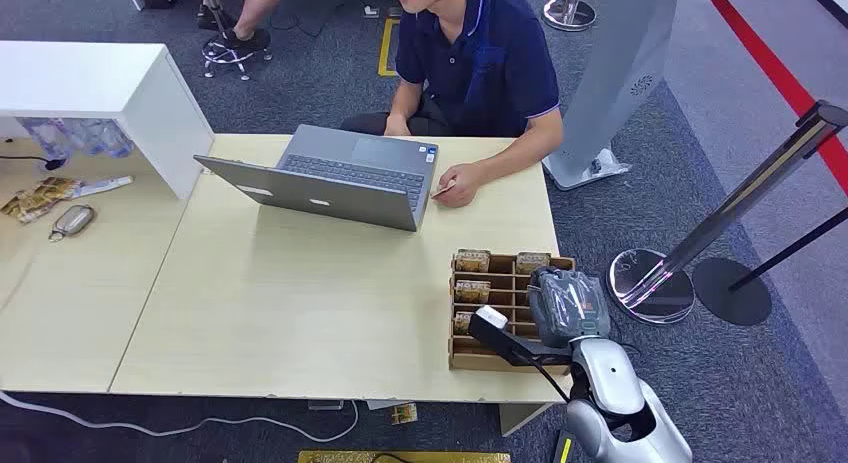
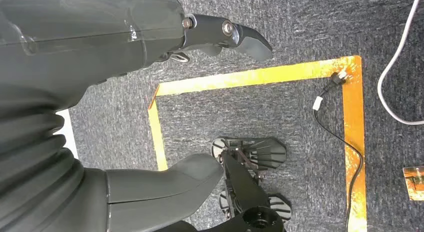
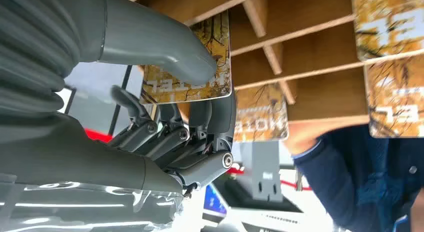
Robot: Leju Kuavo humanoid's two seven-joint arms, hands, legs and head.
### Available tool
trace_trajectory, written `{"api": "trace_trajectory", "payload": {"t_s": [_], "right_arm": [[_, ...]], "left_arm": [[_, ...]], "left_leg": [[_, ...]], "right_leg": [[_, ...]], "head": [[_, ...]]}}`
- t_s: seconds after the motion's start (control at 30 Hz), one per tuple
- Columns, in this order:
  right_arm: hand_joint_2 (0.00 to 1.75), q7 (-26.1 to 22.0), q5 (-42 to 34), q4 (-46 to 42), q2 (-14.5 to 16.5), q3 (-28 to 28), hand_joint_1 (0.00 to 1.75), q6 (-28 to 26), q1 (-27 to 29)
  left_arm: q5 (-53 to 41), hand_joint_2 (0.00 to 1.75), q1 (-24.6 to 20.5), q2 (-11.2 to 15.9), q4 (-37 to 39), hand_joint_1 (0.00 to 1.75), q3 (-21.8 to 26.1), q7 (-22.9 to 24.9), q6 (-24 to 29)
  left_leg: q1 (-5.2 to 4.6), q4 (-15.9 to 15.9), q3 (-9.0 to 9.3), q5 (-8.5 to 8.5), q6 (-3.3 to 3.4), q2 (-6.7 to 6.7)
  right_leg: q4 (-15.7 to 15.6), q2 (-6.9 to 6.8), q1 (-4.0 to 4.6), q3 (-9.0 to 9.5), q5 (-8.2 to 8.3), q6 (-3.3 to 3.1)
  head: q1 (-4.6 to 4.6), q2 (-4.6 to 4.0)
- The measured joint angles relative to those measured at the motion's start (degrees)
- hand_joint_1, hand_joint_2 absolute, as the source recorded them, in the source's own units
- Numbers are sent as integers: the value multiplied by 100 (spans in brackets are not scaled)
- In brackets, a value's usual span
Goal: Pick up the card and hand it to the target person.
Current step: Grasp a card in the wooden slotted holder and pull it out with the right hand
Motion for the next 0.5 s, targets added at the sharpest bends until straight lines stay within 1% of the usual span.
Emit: {"api": "trace_trajectory", "payload": {"t_s": [0.2, 0.3, 0.4, 0.5], "right_arm": [[175, 46, 342, -68, 0, -59, 175, -355, 10], [175, 41, 364, -87, 0, -72, 175, -376, 12], [175, -117, 520, -606, 0, -221, 175, -415, 36], [175, -248, 598, -1174, 1, -328, 175, -334, 33]], "left_arm": [[-31, 175, 2, -2, 1, 0, 0, 15, 0], [-36, 175, 2, -2, 1, 0, 0, 16, -1], [-84, 175, 3, -1, 1, 0, 0, 26, -13], [-123, 175, 4, 0, 1, 0, 0, 43, -39]], "left_leg": [[0, 1, 0, 1, 0, 0], [0, 1, 0, 1, 0, 0], [0, 1, 0, 0, 0, 0], [0, 1, -1, 0, 0, 0]], "right_leg": [[0, 0, 0, 0, 1, 0], [0, 0, 0, 0, 1, 0], [0, 0, 0, 0, 0, 0], [0, 0, 0, 0, 0, 0]], "head": [[0, 0], [0, 0], [0, 0], [0, 0]]}}
